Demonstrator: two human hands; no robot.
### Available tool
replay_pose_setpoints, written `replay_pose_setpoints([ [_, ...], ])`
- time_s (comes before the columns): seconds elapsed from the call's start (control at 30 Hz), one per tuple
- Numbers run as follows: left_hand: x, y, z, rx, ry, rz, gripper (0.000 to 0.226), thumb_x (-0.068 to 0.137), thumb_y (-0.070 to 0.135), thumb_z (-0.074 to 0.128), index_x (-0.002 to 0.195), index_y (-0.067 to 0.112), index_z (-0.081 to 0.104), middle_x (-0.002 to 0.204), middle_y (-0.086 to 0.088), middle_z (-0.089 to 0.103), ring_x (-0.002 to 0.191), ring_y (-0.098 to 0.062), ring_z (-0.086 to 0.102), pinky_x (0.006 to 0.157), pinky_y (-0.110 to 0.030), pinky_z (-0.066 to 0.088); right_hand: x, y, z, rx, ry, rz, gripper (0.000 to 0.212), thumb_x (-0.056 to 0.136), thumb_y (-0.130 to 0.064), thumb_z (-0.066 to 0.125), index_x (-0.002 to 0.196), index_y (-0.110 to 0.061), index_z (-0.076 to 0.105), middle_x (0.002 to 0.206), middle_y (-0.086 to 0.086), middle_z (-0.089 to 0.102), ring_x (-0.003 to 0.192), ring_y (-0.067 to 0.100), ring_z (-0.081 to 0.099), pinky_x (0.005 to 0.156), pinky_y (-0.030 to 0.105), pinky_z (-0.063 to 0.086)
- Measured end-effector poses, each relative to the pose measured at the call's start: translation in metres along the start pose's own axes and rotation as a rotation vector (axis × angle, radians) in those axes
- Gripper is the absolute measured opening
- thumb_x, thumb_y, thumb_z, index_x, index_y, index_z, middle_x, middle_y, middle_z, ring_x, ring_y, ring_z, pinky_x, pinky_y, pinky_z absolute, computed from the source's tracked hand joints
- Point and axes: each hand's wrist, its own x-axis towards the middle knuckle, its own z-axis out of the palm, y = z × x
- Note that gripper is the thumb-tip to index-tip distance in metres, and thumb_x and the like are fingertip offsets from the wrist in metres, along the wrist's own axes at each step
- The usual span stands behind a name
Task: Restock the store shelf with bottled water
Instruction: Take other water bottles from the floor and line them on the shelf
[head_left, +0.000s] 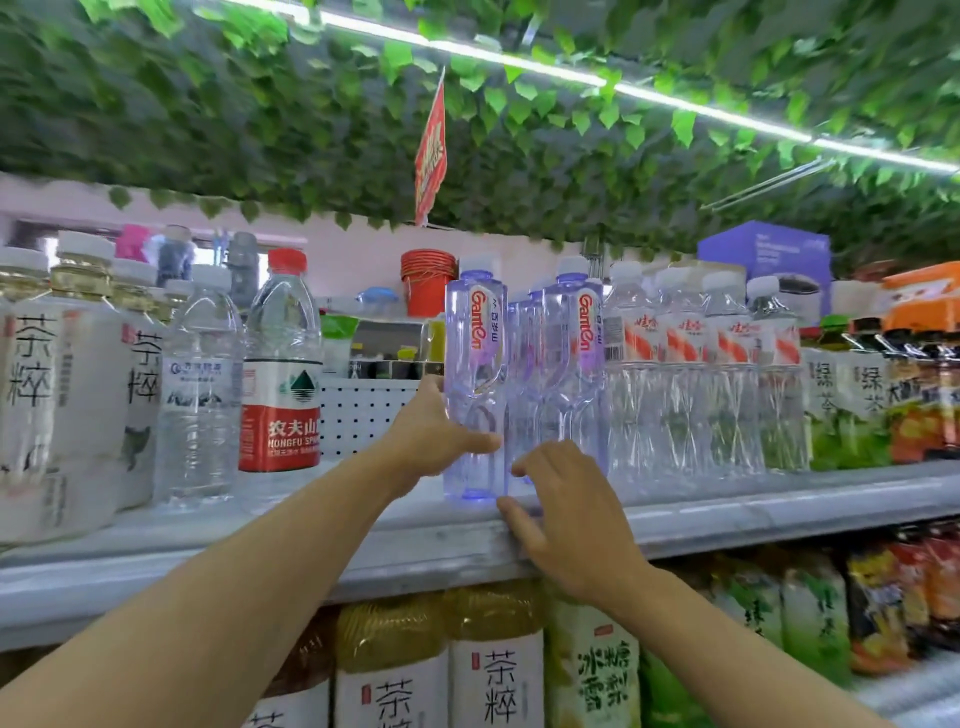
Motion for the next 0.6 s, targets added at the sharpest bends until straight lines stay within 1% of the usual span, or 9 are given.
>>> replay_pose_setpoints([
  [0.03, 0.001, -0.002, -0.001, 0.019, 0.000, -0.022, 0.071, 0.074, 0.014, 0.079, 0.129, 0.019, 0.034, 0.117, -0.008, 0.057, 0.103, -0.023, 0.057, 0.064, -0.030, 0.046, 0.001, 0.003, 0.002, -0.001, 0.018, -0.030, 0.033, 0.083, -0.042, 0.045, 0.089, -0.014, 0.062, 0.086, -0.001, 0.060, 0.082, 0.019, 0.056, 0.072, 0.026, 0.040],
  [0.1, 0.007, -0.003, -0.001, 0.067, 0.016, -0.047, 0.068, 0.073, 0.014, 0.079, 0.125, 0.020, 0.036, 0.110, -0.010, 0.060, 0.100, -0.027, 0.060, 0.069, -0.038, 0.051, 0.002, 0.008, 0.004, 0.000, 0.032, -0.080, 0.031, 0.082, -0.041, 0.045, 0.086, -0.015, 0.061, 0.083, -0.002, 0.059, 0.079, 0.018, 0.055, 0.071, 0.025, 0.040],
  [0.17, 0.016, -0.002, 0.000, 0.101, 0.023, -0.064, 0.064, 0.074, 0.013, 0.079, 0.122, 0.019, 0.037, 0.112, -0.010, 0.060, 0.102, -0.028, 0.060, 0.075, -0.043, 0.052, 0.003, 0.014, 0.006, 0.015, 0.044, -0.133, 0.028, 0.083, -0.040, 0.047, 0.086, -0.015, 0.060, 0.084, -0.002, 0.059, 0.080, 0.017, 0.053, 0.073, 0.023, 0.035],
  [0.2, 0.020, -0.002, 0.001, 0.108, 0.025, -0.076, 0.064, 0.073, 0.013, 0.079, 0.122, 0.019, 0.037, 0.115, -0.010, 0.059, 0.103, -0.029, 0.059, 0.076, -0.043, 0.053, 0.004, 0.016, 0.008, 0.021, 0.043, -0.159, 0.026, 0.083, -0.039, 0.048, 0.085, -0.015, 0.059, 0.084, -0.002, 0.058, 0.080, 0.017, 0.051, 0.073, 0.024, 0.034],
  [0.37, 0.049, -0.005, 0.004, 0.152, 0.034, -0.156, 0.072, 0.072, 0.007, 0.079, 0.130, 0.012, 0.036, 0.125, -0.011, 0.055, 0.105, -0.029, 0.058, 0.070, -0.042, 0.052, 0.007, 0.024, 0.016, 0.056, 0.043, -0.233, 0.022, 0.086, -0.037, 0.047, 0.084, -0.017, 0.056, 0.083, -0.003, 0.055, 0.079, 0.015, 0.048, 0.075, 0.028, 0.035],
  [0.43, 0.061, -0.005, 0.006, 0.184, 0.025, -0.191, 0.071, 0.074, 0.005, 0.077, 0.132, 0.010, 0.037, 0.128, -0.011, 0.054, 0.107, -0.029, 0.056, 0.066, -0.041, 0.052, 0.007, 0.025, 0.018, 0.064, 0.046, -0.241, 0.020, 0.086, -0.036, 0.048, 0.084, -0.017, 0.055, 0.083, -0.004, 0.054, 0.079, 0.015, 0.047, 0.074, 0.029, 0.034],
  [0.5, 0.072, -0.007, 0.009, 0.226, 0.040, -0.215, 0.067, 0.077, 0.005, 0.074, 0.131, 0.007, 0.035, 0.126, -0.009, 0.052, 0.113, -0.031, 0.054, 0.065, -0.039, 0.052, 0.006, 0.026, 0.019, 0.064, 0.050, -0.251, 0.020, 0.086, -0.036, 0.049, 0.084, -0.017, 0.055, 0.084, -0.004, 0.054, 0.080, 0.014, 0.046, 0.074, 0.029, 0.034],
  [0.53, 0.077, -0.007, 0.010, 0.250, 0.052, -0.228, 0.066, 0.078, 0.005, 0.073, 0.131, 0.004, 0.034, 0.124, -0.010, 0.051, 0.115, -0.033, 0.053, 0.065, -0.038, 0.051, 0.006, 0.027, 0.019, 0.062, 0.054, -0.258, 0.020, 0.086, -0.036, 0.049, 0.084, -0.017, 0.055, 0.084, -0.004, 0.054, 0.080, 0.014, 0.045, 0.074, 0.029, 0.033],
  [0.6, 0.087, -0.009, 0.011, 0.285, 0.064, -0.252, 0.066, 0.079, 0.005, 0.073, 0.132, 0.002, 0.033, 0.131, -0.016, 0.050, 0.115, -0.035, 0.053, 0.062, -0.036, 0.051, 0.006, 0.027, 0.020, 0.057, 0.068, -0.269, 0.020, 0.086, -0.036, 0.049, 0.085, -0.017, 0.055, 0.085, -0.004, 0.054, 0.081, 0.014, 0.045, 0.074, 0.028, 0.033],
])
